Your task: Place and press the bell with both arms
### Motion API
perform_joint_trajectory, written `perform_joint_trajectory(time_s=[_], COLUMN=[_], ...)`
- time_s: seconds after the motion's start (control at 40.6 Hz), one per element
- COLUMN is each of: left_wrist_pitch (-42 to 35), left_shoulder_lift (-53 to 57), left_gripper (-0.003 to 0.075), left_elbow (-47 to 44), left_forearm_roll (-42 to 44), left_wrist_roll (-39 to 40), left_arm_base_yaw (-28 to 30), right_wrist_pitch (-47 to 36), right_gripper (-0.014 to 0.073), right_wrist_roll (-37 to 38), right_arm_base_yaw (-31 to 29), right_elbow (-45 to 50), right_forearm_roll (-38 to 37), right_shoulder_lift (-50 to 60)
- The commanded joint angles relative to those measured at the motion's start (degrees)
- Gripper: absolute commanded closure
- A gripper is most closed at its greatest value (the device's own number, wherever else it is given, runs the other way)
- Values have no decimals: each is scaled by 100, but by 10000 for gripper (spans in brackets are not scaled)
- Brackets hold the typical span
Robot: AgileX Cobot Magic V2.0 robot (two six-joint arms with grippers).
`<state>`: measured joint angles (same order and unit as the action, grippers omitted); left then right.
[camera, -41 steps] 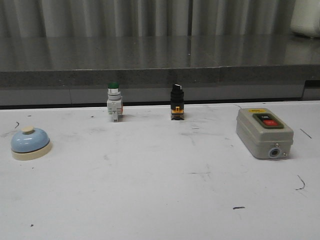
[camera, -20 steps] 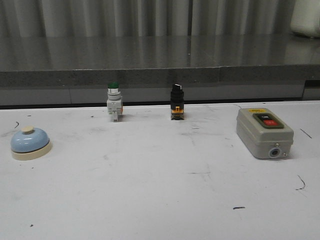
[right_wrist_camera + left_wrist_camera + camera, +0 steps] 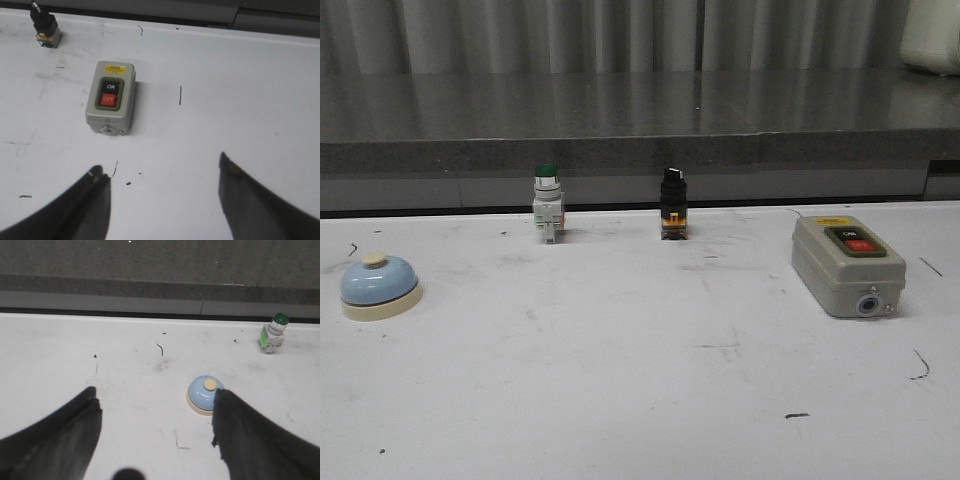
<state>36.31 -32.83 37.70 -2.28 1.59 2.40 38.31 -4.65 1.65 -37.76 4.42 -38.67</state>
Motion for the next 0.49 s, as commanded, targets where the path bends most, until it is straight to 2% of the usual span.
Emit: perform_joint_trajectory(time_s=[0.0,0.197,0.468], left_wrist_pitch=[-354,-354,-330], left_shoulder_lift=[-40,-271,-1559], left_gripper=[174,174,174], left_elbow=[150,150,428], left_forearm_roll=[-143,-143,-62], left_wrist_roll=[-15,-104,-117], left_arm_base_yaw=[-93,-751,-1427], right_wrist_pitch=[-421,-421,-421], right_gripper=[14,14,14], right_wrist_roll=[-44,-44,-44], right_arm_base_yaw=[-19,-19,-19], right_elbow=[-144,-144,-144], right_forearm_roll=[-34,-34,-34], right_shoulder_lift=[-27,-27,-27])
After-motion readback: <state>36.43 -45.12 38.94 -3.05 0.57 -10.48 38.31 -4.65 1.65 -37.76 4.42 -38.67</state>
